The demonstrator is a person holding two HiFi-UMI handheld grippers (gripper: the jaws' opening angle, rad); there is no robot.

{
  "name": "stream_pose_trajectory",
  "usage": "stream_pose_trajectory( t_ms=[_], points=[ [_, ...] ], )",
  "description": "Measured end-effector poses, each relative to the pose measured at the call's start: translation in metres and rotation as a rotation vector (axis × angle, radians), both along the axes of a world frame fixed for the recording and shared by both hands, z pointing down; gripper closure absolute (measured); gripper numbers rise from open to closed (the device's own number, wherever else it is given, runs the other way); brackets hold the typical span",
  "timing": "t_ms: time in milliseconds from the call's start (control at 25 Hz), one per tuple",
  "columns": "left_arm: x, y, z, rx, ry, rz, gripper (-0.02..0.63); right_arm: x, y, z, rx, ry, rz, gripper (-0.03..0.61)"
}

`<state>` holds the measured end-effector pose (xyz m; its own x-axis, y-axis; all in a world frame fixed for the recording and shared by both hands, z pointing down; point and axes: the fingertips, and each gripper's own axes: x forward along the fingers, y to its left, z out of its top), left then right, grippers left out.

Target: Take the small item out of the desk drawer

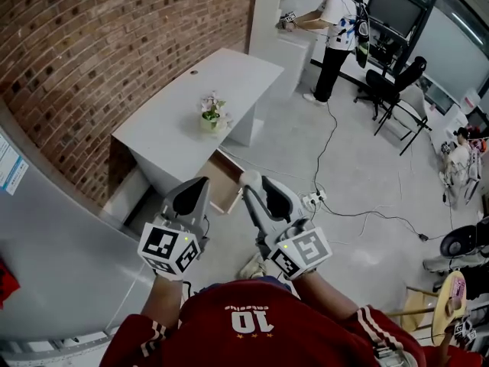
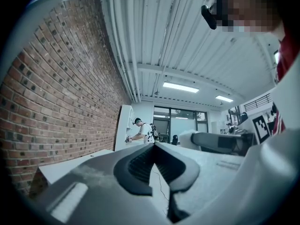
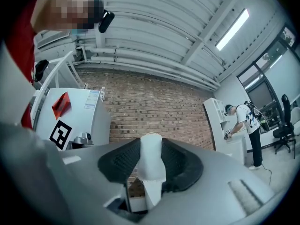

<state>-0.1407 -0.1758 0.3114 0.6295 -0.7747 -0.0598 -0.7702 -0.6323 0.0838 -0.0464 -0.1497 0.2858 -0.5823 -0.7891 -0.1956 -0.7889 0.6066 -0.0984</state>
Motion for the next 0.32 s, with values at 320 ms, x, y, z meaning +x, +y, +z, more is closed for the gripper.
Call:
stream_pose_trajectory(
  t_ms=[320],
  points=[
    [-0.0013,0.0081,0.0022,-0.003,0.005,-0.001,0.611,-0.0048,0.0068,0.0013,-0.008,0.001,-0.011,0.437]
  ],
)
